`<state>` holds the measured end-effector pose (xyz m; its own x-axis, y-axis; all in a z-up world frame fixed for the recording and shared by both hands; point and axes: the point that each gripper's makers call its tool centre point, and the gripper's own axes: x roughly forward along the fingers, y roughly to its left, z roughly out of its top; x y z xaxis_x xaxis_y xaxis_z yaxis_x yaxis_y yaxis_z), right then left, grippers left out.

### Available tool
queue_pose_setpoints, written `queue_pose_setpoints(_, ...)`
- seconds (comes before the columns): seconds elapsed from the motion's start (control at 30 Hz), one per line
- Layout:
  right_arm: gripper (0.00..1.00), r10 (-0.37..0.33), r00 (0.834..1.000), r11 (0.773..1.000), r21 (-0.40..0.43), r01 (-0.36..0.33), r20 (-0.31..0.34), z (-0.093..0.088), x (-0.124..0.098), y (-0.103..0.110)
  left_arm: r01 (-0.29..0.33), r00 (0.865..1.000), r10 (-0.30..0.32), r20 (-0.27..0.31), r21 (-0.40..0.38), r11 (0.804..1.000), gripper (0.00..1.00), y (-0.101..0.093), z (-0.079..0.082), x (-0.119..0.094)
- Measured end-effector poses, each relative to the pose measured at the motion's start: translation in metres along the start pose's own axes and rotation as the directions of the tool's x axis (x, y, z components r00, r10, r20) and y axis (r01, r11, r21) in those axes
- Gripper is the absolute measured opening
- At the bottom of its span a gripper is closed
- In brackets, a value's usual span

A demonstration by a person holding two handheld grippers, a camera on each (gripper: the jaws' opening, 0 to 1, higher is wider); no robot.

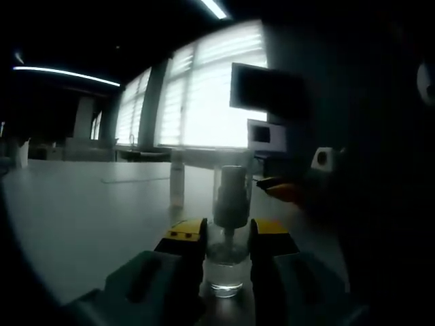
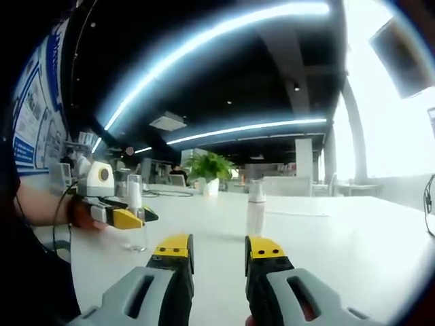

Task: Clamp pump bottle remove cover press pump head put on cover

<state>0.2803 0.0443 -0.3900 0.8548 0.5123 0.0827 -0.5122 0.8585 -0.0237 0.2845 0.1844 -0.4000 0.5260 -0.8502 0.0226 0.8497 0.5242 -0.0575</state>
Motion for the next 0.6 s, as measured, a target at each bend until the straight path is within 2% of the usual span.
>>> queue_pose_setpoints(0.4, 0.25, 0.007, 1.0, 0.999, 0.048, -0.007, 0.002, 0.006, -0.001, 0.004, -0.008, 1.0, 0.008, -0.003, 0.009, 1.0, 0.16, 0.001, -0.001, -0.001)
queue_pose_setpoints(0.6, 0.25, 0.03, 0.999, 0.997, 0.067, -0.031, 0.027, 0.026, 0.001, 0.017, -0.01, 1.0, 0.01, -0.005, 0.009, 1.0, 0.16, 0.002, -0.001, -0.001)
